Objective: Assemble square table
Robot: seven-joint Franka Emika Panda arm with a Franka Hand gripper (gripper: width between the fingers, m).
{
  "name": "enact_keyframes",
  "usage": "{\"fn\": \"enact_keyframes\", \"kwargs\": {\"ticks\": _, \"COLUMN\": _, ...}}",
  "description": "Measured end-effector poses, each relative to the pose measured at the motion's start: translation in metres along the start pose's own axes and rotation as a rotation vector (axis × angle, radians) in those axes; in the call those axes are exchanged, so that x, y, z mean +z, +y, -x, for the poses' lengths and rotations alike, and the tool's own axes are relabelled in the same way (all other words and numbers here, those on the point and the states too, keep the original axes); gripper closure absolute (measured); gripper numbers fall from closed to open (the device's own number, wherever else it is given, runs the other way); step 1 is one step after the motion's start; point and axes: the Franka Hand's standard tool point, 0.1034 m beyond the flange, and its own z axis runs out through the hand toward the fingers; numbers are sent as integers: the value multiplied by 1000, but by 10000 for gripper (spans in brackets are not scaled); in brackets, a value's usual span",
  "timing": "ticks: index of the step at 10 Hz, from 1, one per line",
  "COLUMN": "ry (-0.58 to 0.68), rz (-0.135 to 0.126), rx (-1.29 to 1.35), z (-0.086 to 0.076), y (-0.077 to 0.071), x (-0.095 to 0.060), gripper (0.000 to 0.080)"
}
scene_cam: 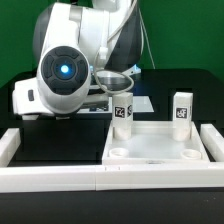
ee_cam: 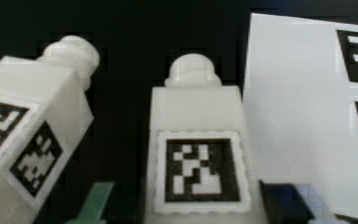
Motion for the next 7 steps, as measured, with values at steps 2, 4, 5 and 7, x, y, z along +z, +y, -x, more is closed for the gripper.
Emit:
{"fn": "enact_keyframes", "kwargs": {"ticks": 2, "ry": 0, "rz": 0, "rx": -2, "z": 0, "y": 0, "x": 0, "gripper": 511}}
{"fn": "enact_keyframes", "kwargs": {"ticks": 4, "ry": -16, "rz": 18, "rx": -18, "z": 17, "y": -12, "x": -28, "gripper": 509}}
{"fn": "enact_keyframes", "kwargs": {"ticks": 5, "ry": 4, "rz": 28, "rx": -33, "z": 38, "y": -21, "x": -57, "gripper": 509}}
{"fn": "enact_keyframes", "kwargs": {"ticks": 7, "ry": 31, "rz": 24, "rx": -48, "z": 70, "y": -17, "x": -96, "gripper": 509}}
